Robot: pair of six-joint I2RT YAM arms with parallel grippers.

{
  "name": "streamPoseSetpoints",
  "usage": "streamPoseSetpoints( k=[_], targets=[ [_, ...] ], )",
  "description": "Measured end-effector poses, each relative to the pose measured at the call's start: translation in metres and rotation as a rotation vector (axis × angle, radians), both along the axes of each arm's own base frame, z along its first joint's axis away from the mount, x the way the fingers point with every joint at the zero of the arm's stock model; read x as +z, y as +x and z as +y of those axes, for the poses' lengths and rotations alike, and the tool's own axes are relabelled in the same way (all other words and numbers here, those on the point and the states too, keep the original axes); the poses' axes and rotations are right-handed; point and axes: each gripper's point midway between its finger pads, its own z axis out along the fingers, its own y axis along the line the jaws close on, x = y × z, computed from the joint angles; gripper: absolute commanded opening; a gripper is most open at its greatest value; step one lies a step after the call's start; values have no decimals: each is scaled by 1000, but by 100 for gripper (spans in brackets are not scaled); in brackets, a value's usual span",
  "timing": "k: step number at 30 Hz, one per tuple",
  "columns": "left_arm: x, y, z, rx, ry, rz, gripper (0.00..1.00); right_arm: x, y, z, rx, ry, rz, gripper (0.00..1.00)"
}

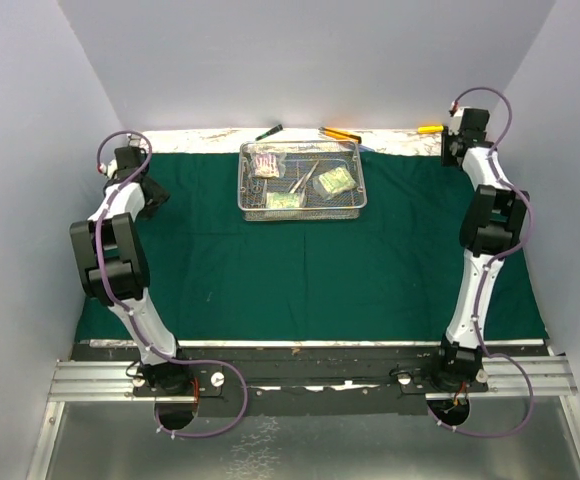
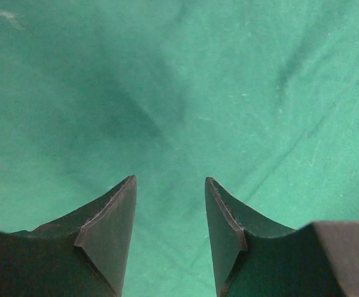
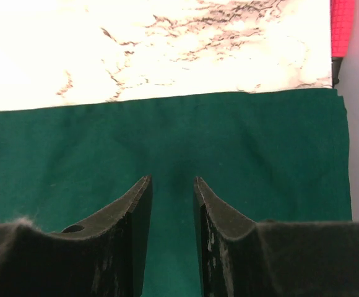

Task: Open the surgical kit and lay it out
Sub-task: Smooth out the surgical kit at the center of the board.

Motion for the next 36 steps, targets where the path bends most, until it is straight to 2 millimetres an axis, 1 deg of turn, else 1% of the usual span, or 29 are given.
streamPoseSetpoints(
  k=[4,6,8,11,16,21,24,26,29,30,32,36],
  targets=[
    [-8,20,-11,-37,-9,-5,49,-35,4,-8,56,-97,57,36],
    [-13,28,-16,-53,-17,-5,49,-47,10,-12,75,-133,69,36],
    [-19,32,-22,-66,-26,2,49,-44,17,-16,84,-161,56,36],
    [-26,32,-26,-76,-34,15,49,-47,18,-19,98,-189,66,35],
    [-30,38,-26,-77,-41,18,49,-47,20,-26,106,-235,72,34],
    [-34,38,-26,-67,-47,25,49,-46,24,-36,97,-258,68,35],
    [-36,38,-26,-65,-49,28,49,-46,24,-42,85,-266,68,38],
    [-36,38,-26,-65,-50,32,49,-45,24,-45,70,-276,67,44],
    [-32,44,-24,-71,-44,26,49,-41,26,-55,17,-307,62,57],
    [-28,48,-23,-75,-39,17,49,-40,26,-59,-5,-317,60,60],
    [-20,54,-22,-83,-30,1,50,-37,25,-68,-56,-342,58,63],
    [11,73,-17,-114,9,-59,53,-33,20,-83,-130,-381,65,65]
  ],
)
